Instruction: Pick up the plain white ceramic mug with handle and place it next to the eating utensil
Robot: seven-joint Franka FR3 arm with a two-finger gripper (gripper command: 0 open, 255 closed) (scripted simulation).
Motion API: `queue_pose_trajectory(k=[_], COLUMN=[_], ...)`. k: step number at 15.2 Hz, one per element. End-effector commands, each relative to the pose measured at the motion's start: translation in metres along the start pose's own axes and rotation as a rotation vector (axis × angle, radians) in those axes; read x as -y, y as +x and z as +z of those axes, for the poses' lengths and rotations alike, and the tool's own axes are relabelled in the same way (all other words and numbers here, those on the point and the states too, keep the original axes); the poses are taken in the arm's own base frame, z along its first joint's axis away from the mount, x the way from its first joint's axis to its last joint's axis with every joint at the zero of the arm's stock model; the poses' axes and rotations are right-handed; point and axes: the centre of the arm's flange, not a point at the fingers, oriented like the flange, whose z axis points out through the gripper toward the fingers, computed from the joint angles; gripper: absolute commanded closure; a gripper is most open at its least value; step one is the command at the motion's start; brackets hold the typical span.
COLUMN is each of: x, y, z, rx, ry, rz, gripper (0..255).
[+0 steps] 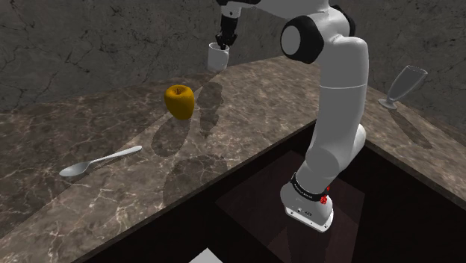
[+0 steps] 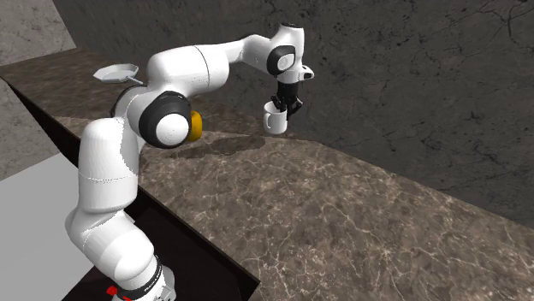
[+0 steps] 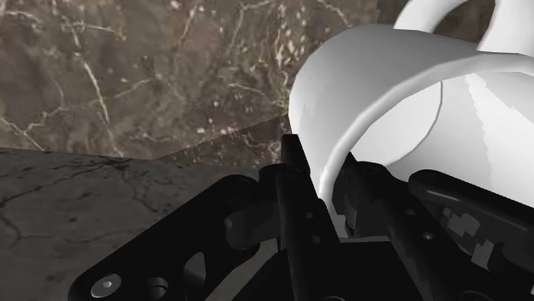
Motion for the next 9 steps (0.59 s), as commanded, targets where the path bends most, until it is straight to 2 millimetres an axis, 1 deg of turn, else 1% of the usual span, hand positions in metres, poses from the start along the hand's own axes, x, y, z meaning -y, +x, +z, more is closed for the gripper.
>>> queue_pose_trajectory(k=[1,9], x=[0.001,0.002], y=[-0.001,0.002], z=[-0.010,-0.052], rx=[0.000,0.000], ry=[0.000,0.000], rz=[0.000,0.000], gripper=[255,255])
